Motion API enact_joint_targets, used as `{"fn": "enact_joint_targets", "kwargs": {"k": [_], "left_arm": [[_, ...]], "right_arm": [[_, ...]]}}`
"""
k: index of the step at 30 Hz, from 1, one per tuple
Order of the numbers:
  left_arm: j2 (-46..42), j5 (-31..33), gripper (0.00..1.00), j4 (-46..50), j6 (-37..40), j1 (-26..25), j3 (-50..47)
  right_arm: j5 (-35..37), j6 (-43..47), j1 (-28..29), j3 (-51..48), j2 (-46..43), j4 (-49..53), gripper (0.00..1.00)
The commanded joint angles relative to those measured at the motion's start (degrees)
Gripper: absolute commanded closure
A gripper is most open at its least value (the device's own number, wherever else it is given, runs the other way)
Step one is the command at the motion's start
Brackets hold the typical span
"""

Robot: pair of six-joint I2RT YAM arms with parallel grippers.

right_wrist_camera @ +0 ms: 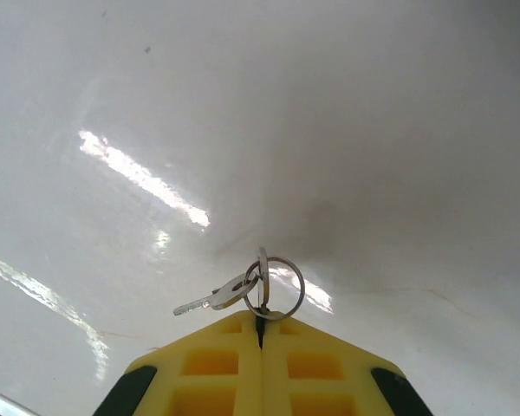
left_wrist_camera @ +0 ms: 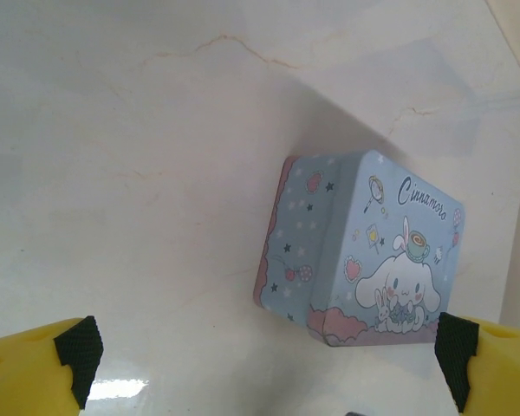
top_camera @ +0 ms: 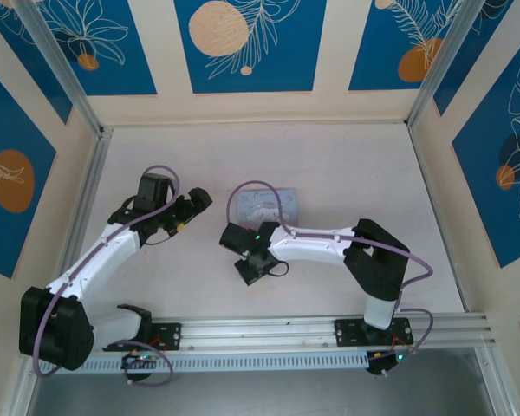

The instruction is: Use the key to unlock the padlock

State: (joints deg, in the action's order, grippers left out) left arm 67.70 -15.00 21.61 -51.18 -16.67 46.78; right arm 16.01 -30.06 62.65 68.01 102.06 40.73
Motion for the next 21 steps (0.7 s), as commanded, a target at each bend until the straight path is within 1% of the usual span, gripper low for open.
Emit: {"fn": "enact_joint_targets", "kwargs": {"k": [1, 6, 10, 15, 17, 21], "left_arm": [[-0.03, -2.83, 0.0, -3.61, -2.96, -0.93, -1.96], [-0.68, -3.47, 0.0, -8.09, -7.27, -4.21, -5.35], [-0.9, -3.12, 0.0, -12.4, -11.41, -7.99, -7.9], [-0.75, -1.88, 0.0, -16.23, -14.23, -12.8, -8.89], [-0.39, -1.83, 0.01, -18.09, -14.13, -14.32, -8.9], [0.99, -2.91, 0.03, -21.32, -9.66, -16.75, -8.03]], "right_arm": [[-2.37, -4.09, -1.53, -2.08, -2.84, -1.39, 1.0], [-3.68, -8.02, -4.01, -3.97, -5.38, -2.1, 1.0], [-4.27, -11.5, -6.1, -4.93, -8.01, -2.23, 1.0], [-5.65, -14.35, -9.49, -5.17, -11.64, -2.57, 1.0], [-6.61, -15.06, -11.11, -5.27, -13.17, -2.84, 1.0], [-9.76, -16.1, -15.21, -5.08, -16.13, -3.7, 1.0]]}}
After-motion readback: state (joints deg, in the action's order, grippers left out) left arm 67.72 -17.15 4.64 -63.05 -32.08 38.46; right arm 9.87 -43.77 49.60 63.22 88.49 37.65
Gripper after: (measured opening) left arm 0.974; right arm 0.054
